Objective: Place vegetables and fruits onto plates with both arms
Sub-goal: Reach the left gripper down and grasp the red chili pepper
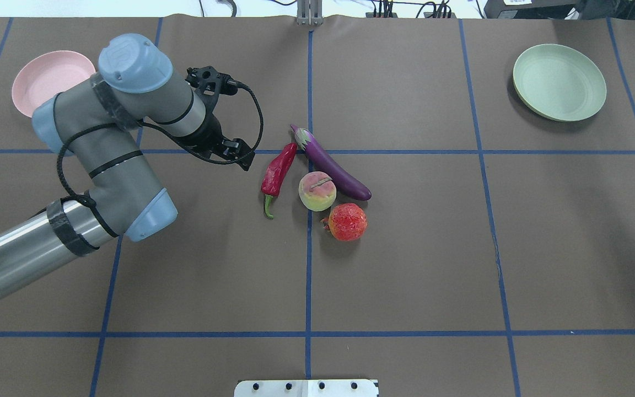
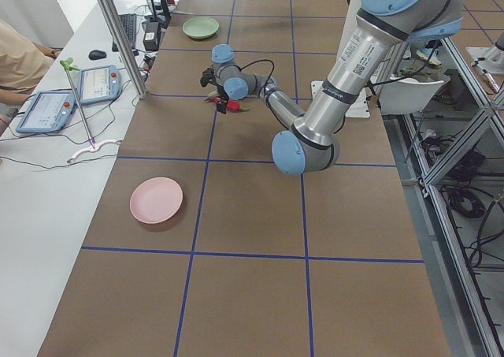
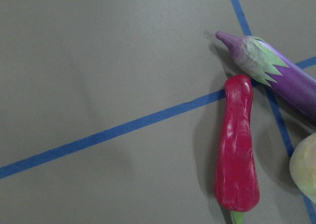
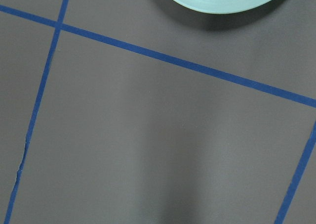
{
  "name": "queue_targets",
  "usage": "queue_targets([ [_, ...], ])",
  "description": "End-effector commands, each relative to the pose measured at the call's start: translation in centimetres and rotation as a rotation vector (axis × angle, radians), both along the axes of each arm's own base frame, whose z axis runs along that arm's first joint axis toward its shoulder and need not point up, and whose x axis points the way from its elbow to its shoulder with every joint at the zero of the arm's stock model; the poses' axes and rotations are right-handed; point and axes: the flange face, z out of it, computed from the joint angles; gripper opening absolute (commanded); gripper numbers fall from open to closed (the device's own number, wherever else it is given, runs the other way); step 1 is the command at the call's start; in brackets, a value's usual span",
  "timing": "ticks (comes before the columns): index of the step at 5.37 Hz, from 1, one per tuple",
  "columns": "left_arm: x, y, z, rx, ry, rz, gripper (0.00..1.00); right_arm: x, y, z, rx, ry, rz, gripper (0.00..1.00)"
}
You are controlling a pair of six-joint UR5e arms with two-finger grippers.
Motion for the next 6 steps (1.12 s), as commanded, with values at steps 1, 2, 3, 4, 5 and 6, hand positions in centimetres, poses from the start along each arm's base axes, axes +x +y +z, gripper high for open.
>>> queue_targets([
  [1, 6.3, 0.2, -2.3, 0.001, -0.013, 0.063, 0.94, -0.2, 0.0, 0.0, -0.001, -0.001, -0.003, 1.00],
  [2, 8.5, -0.1, -2.9, -0.008, -0.025, 0.080, 0.93, -0.2, 0.0, 0.0, -0.002, 0.001, -0.003, 1.00],
  [3, 9.8, 0.5, -2.2, 0.013, -0.054, 0.063, 0.92, -0.2, 0.1, 0.1, -0.004, 0.001, -0.004, 1.00],
  [4, 10.5, 0.9, -1.9, 0.033, -0.071, 0.056, 0.91, -0.3, 0.1, 0.2, -0.006, 0.002, -0.005, 1.00],
  [5, 10.7, 0.7, -1.6, 0.050, -0.079, 0.071, 0.91, -0.4, 0.1, 0.2, -0.008, 0.002, -0.007, 1.00],
  [6, 11.1, 0.4, -1.1, 0.040, -0.091, 0.071, 0.89, -0.5, 0.1, 0.2, -0.008, 0.000, -0.008, 1.00],
])
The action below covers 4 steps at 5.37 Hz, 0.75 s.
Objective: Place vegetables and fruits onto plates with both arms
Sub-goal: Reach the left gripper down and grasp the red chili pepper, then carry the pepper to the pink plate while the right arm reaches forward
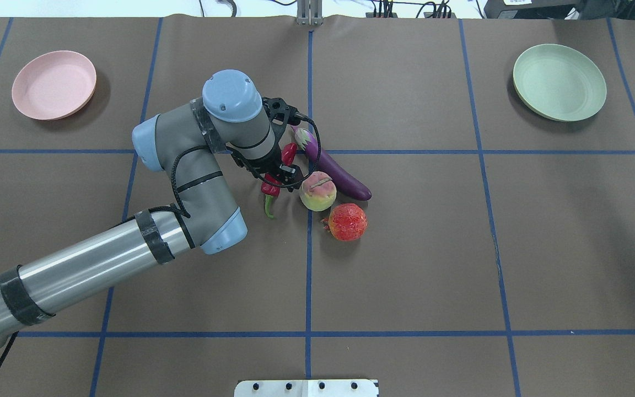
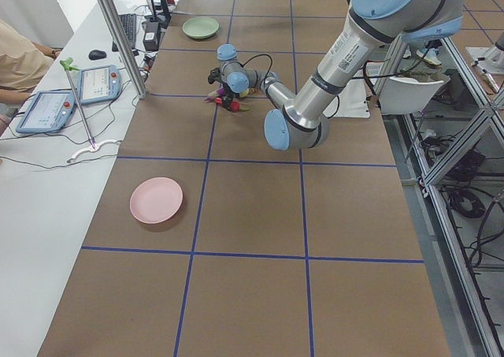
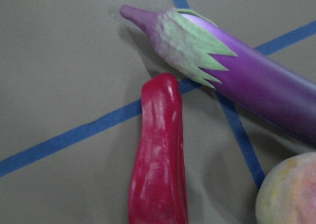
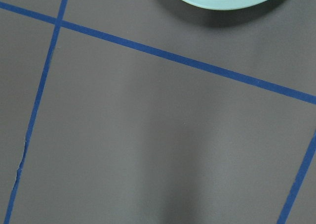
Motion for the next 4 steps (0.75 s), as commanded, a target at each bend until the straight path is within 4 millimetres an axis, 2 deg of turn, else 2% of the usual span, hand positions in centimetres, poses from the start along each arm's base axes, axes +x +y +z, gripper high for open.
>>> queue_targets([
  [1, 0.7, -0.4, 0.1, -0.005, -0.013, 0.001, 0.69, -0.2, 0.0, 0.0, -0.002, -0.001, -0.004, 1.00],
  [2, 0.6, -0.5, 0.0, -0.013, -0.009, -0.005, 0.04, -0.2, 0.0, 0.1, -0.004, 0.000, -0.004, 1.00],
  [3, 0.2, -0.5, -0.6, -0.019, 0.002, -0.008, 0.00, -0.3, 0.0, 0.0, 0.004, 0.000, -0.009, 1.00],
  [4, -2.6, -3.2, -0.7, -0.020, 0.001, -0.054, 0.00, -0.3, -0.1, -0.7, 0.017, -0.003, -0.007, 1.00],
])
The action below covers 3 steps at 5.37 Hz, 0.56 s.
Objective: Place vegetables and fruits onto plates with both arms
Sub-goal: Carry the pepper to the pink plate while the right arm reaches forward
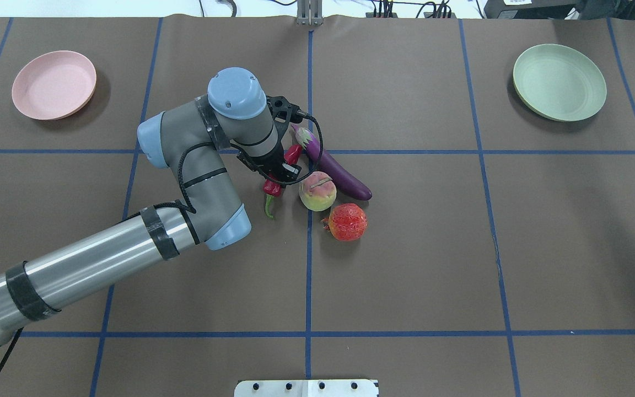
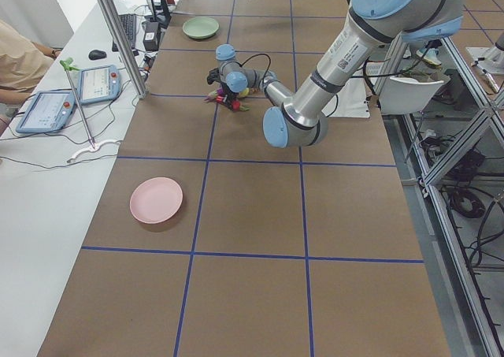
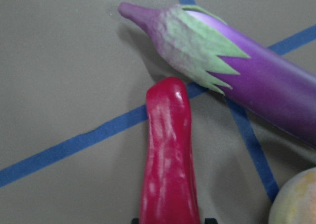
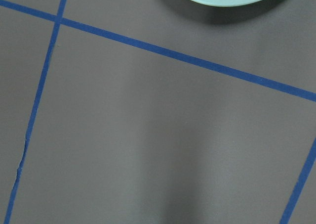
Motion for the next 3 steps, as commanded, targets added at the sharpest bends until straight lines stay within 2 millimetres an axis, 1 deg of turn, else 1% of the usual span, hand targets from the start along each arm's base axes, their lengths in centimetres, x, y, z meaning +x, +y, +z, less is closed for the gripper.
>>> queue_targets([
  [1, -7.0, -5.7, 0.2, -0.026, 0.015, -0.086, 0.00, -0.2, -0.9, -1.7, 0.030, -0.006, 0.003, 1.00],
  [2, -12.9, -8.6, 6.4, -0.089, -0.022, -0.151, 0.00, -1.8, -2.5, -4.5, -0.014, -0.029, 0.041, 1.00],
  [3, -18.6, -10.8, 11.7, -0.134, -0.061, -0.224, 0.00, -5.8, -3.8, -8.1, -0.062, -0.041, 0.047, 1.00],
])
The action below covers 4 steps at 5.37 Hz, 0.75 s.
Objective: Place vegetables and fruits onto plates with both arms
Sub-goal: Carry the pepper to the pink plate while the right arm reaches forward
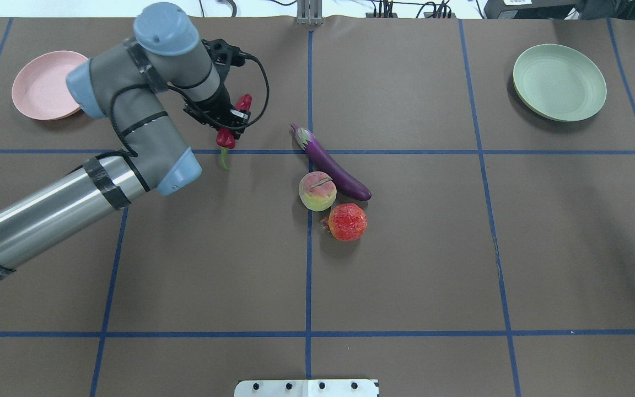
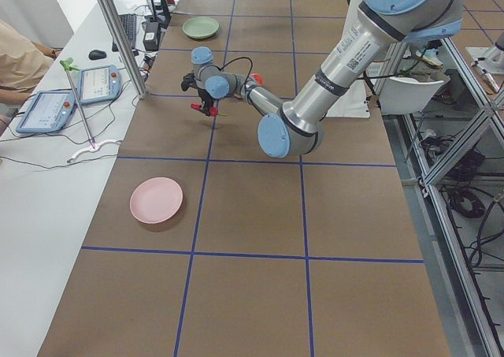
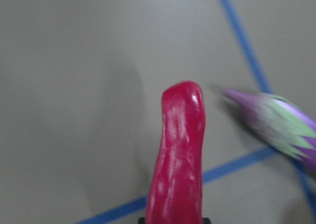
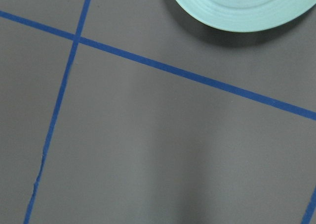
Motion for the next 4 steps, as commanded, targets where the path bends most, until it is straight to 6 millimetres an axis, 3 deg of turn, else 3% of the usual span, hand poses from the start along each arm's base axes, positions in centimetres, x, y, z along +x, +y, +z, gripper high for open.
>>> queue_targets([
  [1, -9.2, -3.5, 8.1, -0.092, -0.065, -0.119, 0.00, -5.9, -1.4, -6.8, -0.083, -0.022, 0.034, 1.00],
  [2, -14.6, -6.7, 14.5, -0.192, -0.130, -0.201, 0.00, -9.1, -0.6, -10.6, -0.127, -0.029, 0.052, 1.00],
  [3, -19.9, -9.4, 19.4, -0.273, -0.175, -0.269, 0.00, -13.1, -0.2, -14.9, -0.189, -0.036, 0.073, 1.00],
  [4, -21.4, -10.6, 22.7, -0.330, -0.209, -0.290, 0.00, -17.9, 1.3, -19.3, -0.211, -0.015, 0.094, 1.00],
])
